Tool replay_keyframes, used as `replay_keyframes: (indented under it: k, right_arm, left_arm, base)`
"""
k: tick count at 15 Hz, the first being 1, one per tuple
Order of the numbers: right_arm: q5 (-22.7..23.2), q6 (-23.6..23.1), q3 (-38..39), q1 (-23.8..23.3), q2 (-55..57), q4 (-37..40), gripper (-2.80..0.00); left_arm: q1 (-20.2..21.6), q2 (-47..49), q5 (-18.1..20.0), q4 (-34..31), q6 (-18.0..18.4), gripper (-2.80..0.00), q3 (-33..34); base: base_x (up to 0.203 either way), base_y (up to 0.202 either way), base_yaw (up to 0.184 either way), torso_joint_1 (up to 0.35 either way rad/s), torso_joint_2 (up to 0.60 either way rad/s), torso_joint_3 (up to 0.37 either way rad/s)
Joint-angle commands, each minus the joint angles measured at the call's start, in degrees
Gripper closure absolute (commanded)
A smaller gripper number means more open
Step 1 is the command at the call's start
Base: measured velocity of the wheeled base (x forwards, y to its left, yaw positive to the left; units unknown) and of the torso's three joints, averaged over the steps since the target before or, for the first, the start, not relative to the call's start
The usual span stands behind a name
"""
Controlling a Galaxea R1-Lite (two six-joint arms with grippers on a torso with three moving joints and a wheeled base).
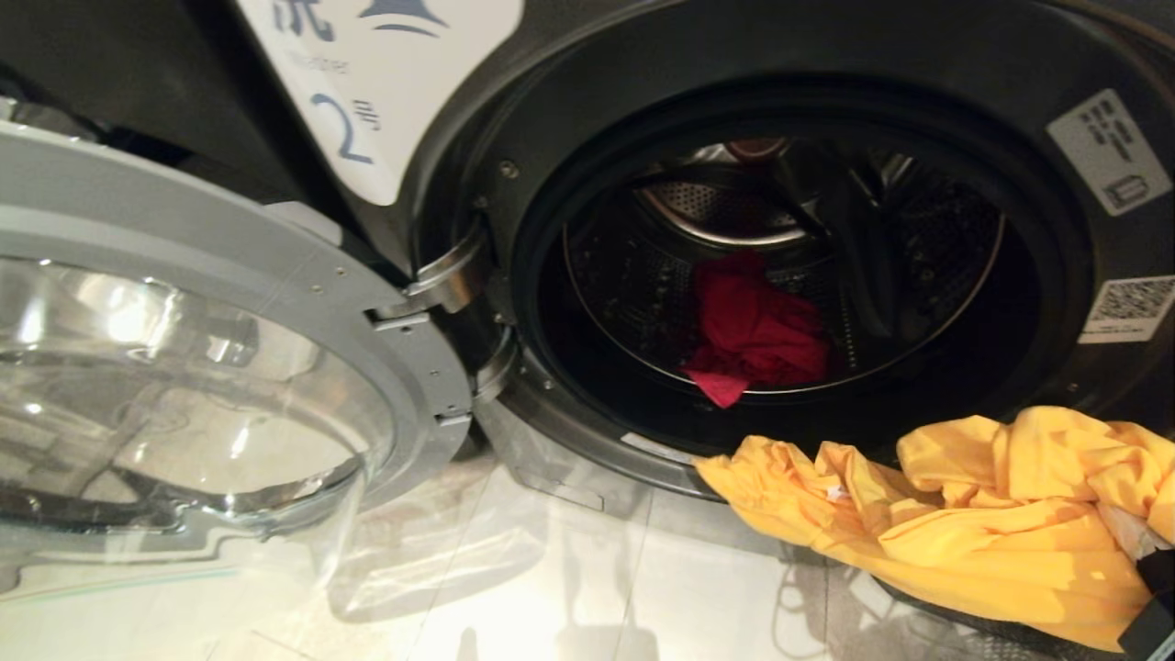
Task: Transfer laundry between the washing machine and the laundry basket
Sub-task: Pick a cloth and place it into the basket
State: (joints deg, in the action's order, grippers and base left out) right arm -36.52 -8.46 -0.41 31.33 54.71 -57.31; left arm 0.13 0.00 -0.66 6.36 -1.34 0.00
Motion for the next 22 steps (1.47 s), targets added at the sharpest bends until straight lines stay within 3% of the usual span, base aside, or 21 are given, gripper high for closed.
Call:
replay_keyframes:
  k: [1,8,15,18,22]
  right_arm:
    - [1.75,-0.14,-0.08,-2.70,0.20,-0.27,0.00]
    - [4.18,-0.32,-0.32,-6.03,0.13,-0.45,0.00]
    - [5.67,-0.51,-2.96,-12.65,3.67,-0.40,0.00]
    - [6.07,2.27,-4.29,-12.85,9.87,-0.51,0.00]
    - [7.95,9.34,-8.28,-12.87,19.25,-0.44,0.00]
  left_arm:
    - [0.04,0.09,-0.04,0.05,-0.07,0.00,2.29]
    - [0.04,0.09,0.04,0.05,0.00,0.00,2.29]
    - [0.04,0.09,-0.04,0.05,0.02,0.00,2.29]
    - [0.04,0.09,0.04,0.05,-0.06,0.00,2.29]
    - [0.04,0.09,-0.01,0.05,-0.03,0.00,2.29]
  base:
    - [-0.001,0.007,-0.180,0.007,0.01,0.004]
    - [0.001,0.007,-0.176,0.001,0.00,0.003]
    - [0.001,0.008,-0.176,0.002,0.00,0.002]
    - [0.000,0.006,-0.158,0.000,0.00,0.004]
    - [0.000,0.000,-0.022,0.001,0.00,0.001]
